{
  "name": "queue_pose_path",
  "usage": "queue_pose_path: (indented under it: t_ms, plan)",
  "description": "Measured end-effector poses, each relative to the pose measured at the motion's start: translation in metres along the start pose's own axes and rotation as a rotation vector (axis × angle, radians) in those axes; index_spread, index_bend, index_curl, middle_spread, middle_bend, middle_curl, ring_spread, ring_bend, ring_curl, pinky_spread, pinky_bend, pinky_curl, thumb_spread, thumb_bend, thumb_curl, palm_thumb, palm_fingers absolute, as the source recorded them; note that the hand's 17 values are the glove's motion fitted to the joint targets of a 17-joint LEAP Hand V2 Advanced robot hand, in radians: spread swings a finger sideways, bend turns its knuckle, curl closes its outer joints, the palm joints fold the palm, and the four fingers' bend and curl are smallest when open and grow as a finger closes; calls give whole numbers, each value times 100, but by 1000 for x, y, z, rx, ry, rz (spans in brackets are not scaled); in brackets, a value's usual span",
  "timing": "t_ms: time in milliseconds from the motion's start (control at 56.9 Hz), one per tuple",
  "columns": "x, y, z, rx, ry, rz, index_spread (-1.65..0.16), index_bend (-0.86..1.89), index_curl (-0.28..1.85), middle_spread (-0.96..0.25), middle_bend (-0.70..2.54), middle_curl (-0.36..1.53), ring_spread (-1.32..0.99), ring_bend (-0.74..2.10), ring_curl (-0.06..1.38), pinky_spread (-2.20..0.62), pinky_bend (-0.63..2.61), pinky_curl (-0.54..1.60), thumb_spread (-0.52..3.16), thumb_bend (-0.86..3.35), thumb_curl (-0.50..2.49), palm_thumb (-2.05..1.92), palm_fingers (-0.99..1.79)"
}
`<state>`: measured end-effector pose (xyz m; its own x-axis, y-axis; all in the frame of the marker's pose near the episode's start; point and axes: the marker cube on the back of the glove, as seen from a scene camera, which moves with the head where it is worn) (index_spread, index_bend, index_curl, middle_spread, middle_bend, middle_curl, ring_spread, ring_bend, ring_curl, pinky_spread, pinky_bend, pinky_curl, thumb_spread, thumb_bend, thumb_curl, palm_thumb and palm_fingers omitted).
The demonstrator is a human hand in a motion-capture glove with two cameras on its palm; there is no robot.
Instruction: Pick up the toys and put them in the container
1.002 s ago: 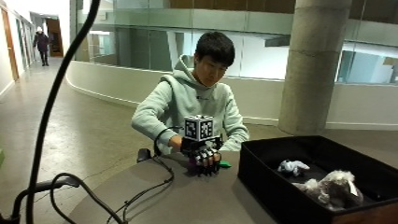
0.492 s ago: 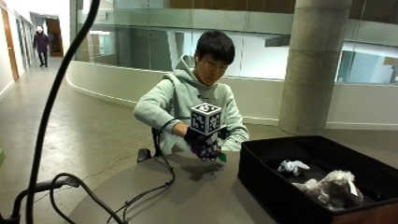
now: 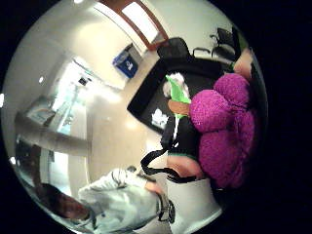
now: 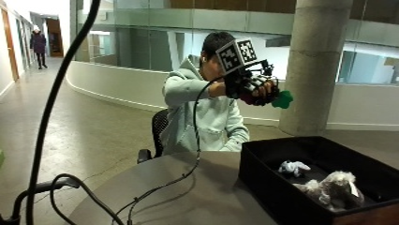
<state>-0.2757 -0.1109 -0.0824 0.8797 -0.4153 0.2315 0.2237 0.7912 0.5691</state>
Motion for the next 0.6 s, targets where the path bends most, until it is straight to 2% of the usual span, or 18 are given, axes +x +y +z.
queue_pose_path:
  t_ms: [106, 176, 229, 264, 299, 317, 352, 457, 598]
  plan:
    - [-9, -32, 16, 54, -6, 5, -19, 25, 47, -19, 99, 71, -26, 137, 54, -37, 108, 50, 112, -2, 63, 39, 94]
    - [-14, -49, 33, 16, 10, 10, -18, 18, 47, -19, 94, 70, -26, 135, 53, -37, 108, 50, 119, -2, 61, 37, 88]
    - [-20, -53, 45, -57, 30, 40, -19, 17, 48, -19, 86, 69, -27, 130, 53, -35, 104, 50, 126, -3, 57, 31, 65]
    - [-20, -56, 51, -111, 46, 60, -19, 17, 49, -19, 77, 67, -27, 125, 52, -32, 102, 50, 129, -3, 54, 27, 37]
    - [-20, -58, 57, -154, 63, 77, -20, 16, 50, -18, 71, 66, -27, 121, 52, -30, 103, 51, 131, -4, 52, 23, 20]
    - [-20, -58, 59, -170, 69, 84, -22, 16, 50, -15, 53, 60, -23, 102, 47, -23, 106, 51, 130, -7, 49, 16, -20]
    - [-22, -58, 63, -188, 75, 97, -23, 17, 49, -11, 43, 56, -18, 85, 43, -18, 107, 51, 126, -10, 46, 6, -39]
    - [-16, -61, 69, -191, 67, 108, -24, 10, 40, -5, 21, 46, -10, 50, 28, -7, 101, 43, 118, -8, 40, -7, -40]
    - [-6, -51, 73, -204, 51, 100, -24, 8, 33, -2, 13, 40, -5, 33, 22, -1, 89, 38, 112, -7, 35, -8, -33]
